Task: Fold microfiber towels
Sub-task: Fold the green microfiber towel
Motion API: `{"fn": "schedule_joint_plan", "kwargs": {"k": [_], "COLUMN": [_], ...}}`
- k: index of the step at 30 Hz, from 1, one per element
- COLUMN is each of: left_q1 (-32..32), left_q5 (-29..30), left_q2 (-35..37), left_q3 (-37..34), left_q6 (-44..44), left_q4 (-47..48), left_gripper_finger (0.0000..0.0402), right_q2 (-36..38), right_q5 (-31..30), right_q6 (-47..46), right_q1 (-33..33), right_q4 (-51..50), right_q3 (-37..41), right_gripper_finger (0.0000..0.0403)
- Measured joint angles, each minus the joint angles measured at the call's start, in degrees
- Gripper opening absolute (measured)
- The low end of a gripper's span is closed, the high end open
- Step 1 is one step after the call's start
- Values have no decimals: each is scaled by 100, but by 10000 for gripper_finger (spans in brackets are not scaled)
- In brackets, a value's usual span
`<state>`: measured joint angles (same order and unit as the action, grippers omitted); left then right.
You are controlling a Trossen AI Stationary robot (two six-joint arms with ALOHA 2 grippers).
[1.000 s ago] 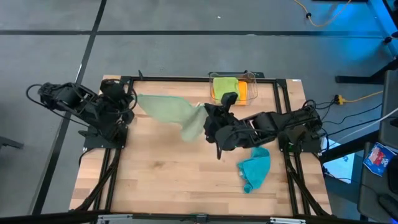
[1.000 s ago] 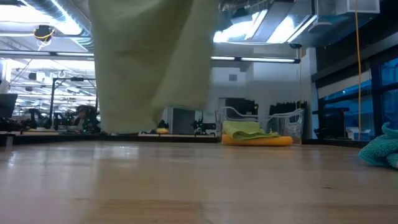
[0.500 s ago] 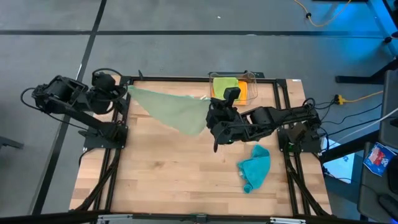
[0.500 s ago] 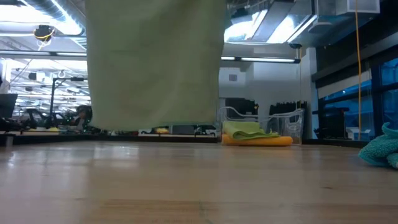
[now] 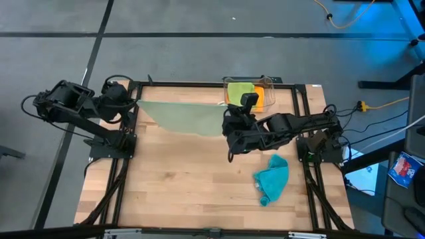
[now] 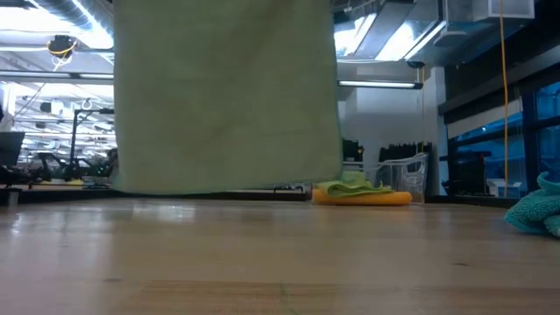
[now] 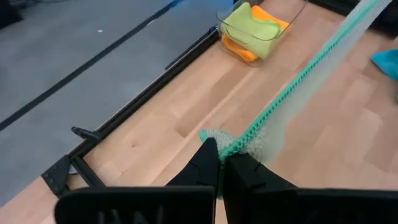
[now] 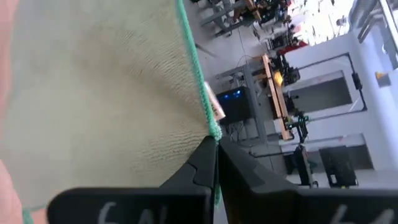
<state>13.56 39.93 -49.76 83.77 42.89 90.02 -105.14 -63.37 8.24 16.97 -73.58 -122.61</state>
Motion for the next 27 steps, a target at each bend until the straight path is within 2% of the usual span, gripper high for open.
{"fn": "schedule_joint_plan", "kwargs": {"k": [6,20,27], "left_q1": [0,145,590], "left_q5": [-227,-670,-991], "left_q2": [0,-11,-9], "left_q3": [-3,-1205,-1316], "left_q6": [13,636,1075], "left_q4": [-13,-14,-130], "left_gripper_finger": [0,0,0], "right_q2": [0,0,0], "right_q5": [130,1576,2480], "right_q6": [-1026,-1690,-2168], "right_q1": [2,191,404], "right_q4": [-804,-901,-903], "right_q3": [0,2,2], "right_gripper_finger": [16,16,16]}}
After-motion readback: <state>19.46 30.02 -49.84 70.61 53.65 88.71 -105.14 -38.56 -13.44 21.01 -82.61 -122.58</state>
